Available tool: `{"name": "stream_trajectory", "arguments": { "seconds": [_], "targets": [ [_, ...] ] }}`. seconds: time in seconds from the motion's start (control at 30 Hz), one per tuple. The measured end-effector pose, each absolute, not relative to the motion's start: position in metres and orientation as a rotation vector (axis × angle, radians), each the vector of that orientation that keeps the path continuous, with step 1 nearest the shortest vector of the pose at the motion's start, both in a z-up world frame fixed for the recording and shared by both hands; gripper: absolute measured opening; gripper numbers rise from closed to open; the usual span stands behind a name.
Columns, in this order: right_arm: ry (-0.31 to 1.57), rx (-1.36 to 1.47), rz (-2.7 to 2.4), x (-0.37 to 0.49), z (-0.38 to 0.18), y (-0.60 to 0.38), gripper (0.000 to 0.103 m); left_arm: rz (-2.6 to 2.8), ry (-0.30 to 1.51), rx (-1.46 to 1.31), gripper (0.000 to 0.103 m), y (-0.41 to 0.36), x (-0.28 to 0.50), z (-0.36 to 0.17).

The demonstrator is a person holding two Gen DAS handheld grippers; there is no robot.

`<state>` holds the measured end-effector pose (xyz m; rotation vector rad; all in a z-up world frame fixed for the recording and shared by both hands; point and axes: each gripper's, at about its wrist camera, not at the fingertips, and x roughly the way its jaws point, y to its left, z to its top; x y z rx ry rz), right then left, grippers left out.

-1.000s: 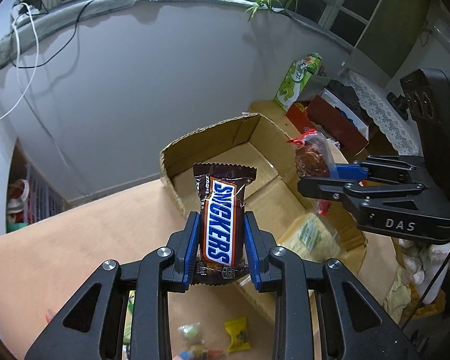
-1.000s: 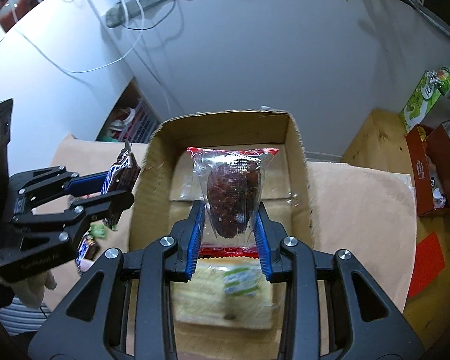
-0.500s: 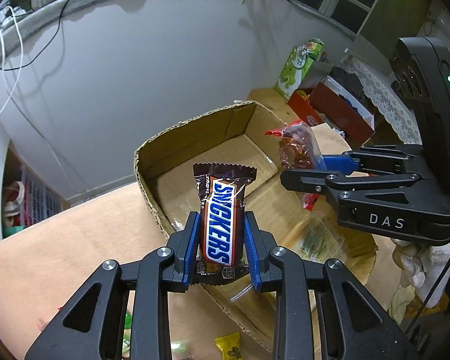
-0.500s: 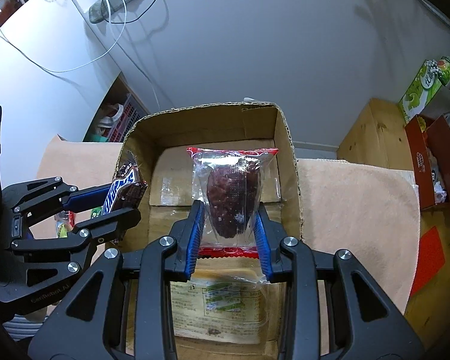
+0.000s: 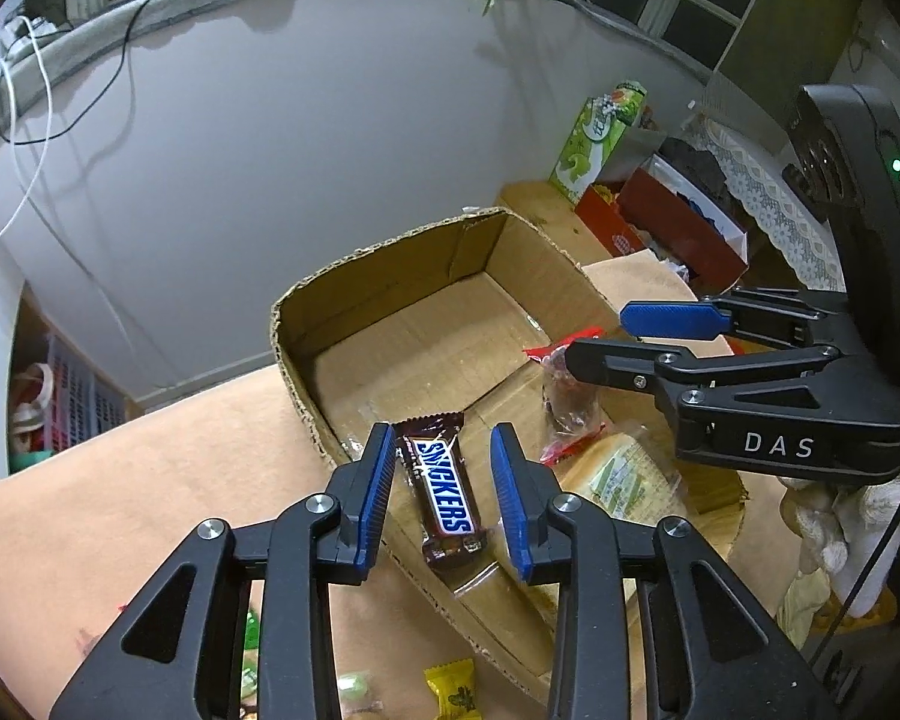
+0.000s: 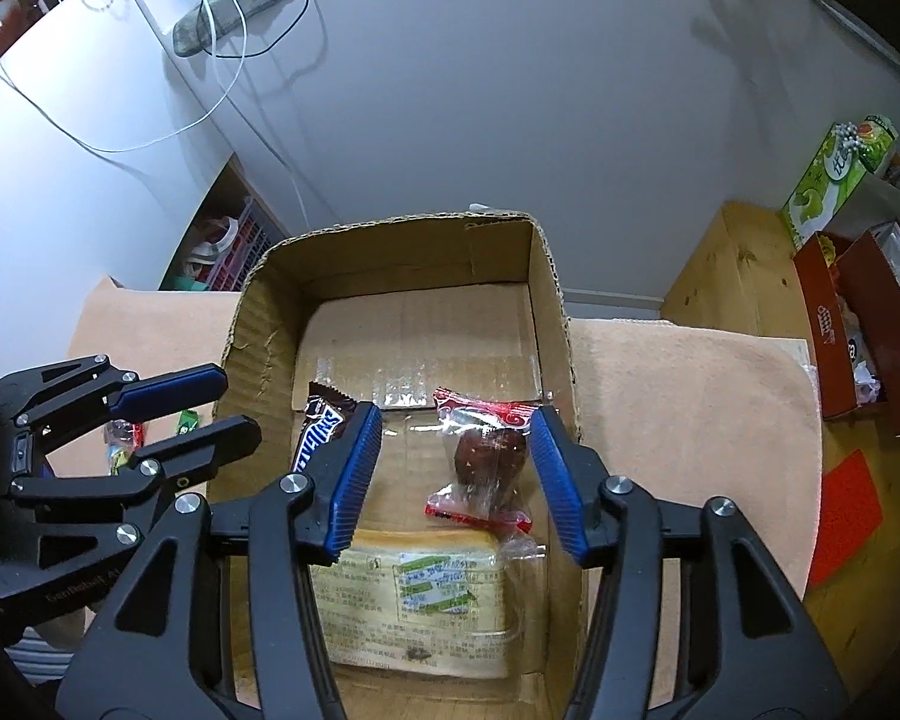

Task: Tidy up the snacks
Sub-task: 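Grasp the blue-and-white chocolate bar with the left gripper while the right grasps the green jelly pouch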

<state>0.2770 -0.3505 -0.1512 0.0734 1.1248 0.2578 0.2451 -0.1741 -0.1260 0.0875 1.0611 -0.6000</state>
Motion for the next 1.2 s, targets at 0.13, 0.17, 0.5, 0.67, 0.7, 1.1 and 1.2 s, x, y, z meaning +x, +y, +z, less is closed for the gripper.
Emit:
{"name": "stream_trajectory", "arguments": {
  "seconds": [0.13,0.17,0.5,0.67,0.7,1.1,1.2],
  "targets": [
    [1.104,0.075,0.275,0.266,-0.142,-0.346,0.054,-0.593,1.045,0.065,0.031,-0.164,0.238,-0.118],
    [1.100,0.076,0.279,0.263,-0.139,-0.345,0.054,-0.593,1.043,0.059,0.031,-0.160,0.237,-0.116],
    [1.048,0.061,0.374,0.216,-0.113,-0.312,0.054,-0.521,1.001,0.009,0.031,-0.098,0.208,-0.097],
    [1.041,0.055,0.458,0.191,-0.107,-0.286,0.054,-0.447,0.993,-0.031,0.031,-0.049,0.188,-0.095],
    [1.044,0.056,0.476,0.186,-0.107,-0.280,0.054,-0.434,0.994,-0.038,0.031,-0.041,0.183,-0.095],
    [1.137,0.025,0.627,0.140,-0.143,-0.202,0.054,-0.326,1.079,-0.125,0.031,0.021,0.130,-0.127],
    [1.172,0.025,0.608,0.139,-0.160,-0.192,0.053,-0.336,1.101,-0.131,0.031,0.016,0.127,-0.137]
  ]
}}
